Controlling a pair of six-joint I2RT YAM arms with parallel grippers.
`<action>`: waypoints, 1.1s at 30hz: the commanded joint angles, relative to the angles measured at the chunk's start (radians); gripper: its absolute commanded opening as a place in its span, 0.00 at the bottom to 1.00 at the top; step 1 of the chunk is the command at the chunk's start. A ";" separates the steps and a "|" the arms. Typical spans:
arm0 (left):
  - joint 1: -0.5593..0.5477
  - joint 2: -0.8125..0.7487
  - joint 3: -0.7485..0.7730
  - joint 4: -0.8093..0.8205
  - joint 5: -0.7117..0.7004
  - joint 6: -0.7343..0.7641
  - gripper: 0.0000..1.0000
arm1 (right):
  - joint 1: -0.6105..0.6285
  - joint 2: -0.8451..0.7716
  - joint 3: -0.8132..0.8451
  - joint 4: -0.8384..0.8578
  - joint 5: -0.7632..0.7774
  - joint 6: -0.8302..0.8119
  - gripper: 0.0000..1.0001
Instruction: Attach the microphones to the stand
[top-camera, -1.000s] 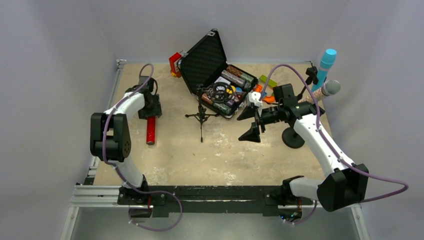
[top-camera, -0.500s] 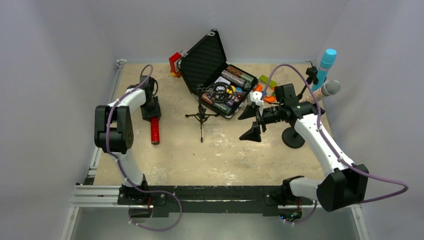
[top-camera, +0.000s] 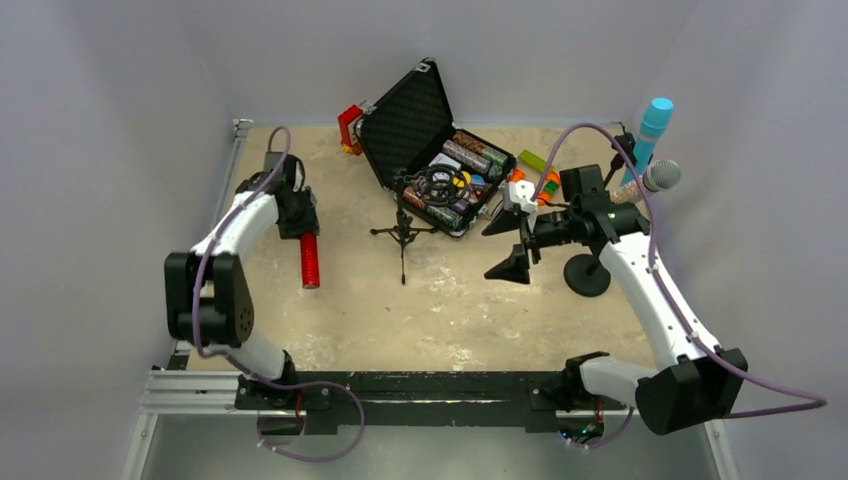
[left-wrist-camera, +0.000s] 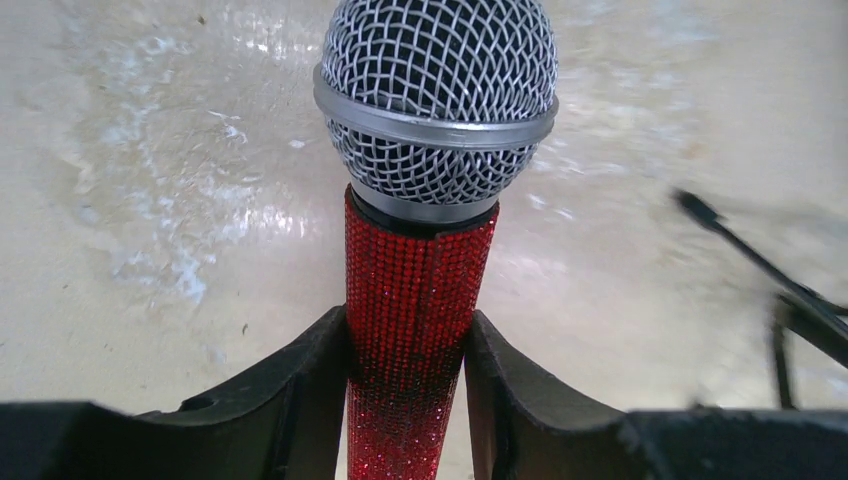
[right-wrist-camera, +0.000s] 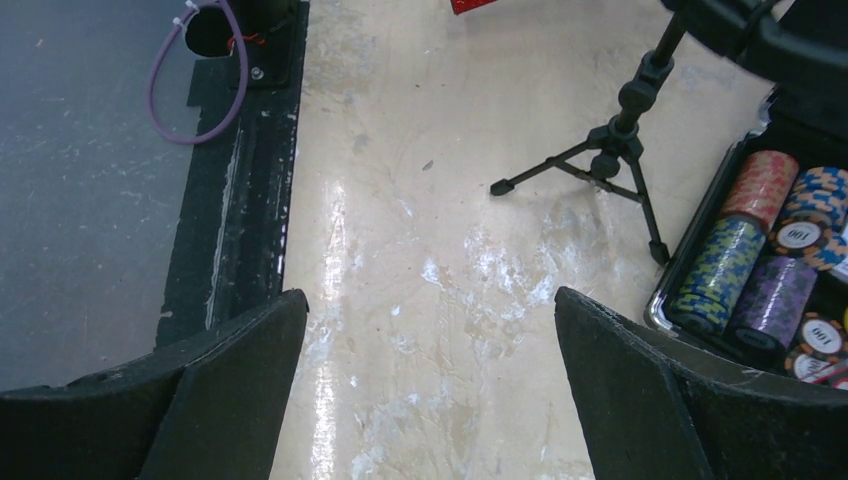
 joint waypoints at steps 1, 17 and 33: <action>0.003 -0.329 -0.068 0.113 0.126 0.014 0.00 | -0.003 -0.055 0.101 -0.135 0.015 -0.068 0.98; -0.301 -0.773 0.097 0.495 0.482 -0.138 0.00 | 0.053 -0.013 0.507 -0.360 -0.007 0.018 0.98; -0.736 -0.495 0.355 0.842 0.229 -0.216 0.00 | 0.200 0.013 0.434 0.523 0.015 0.989 0.98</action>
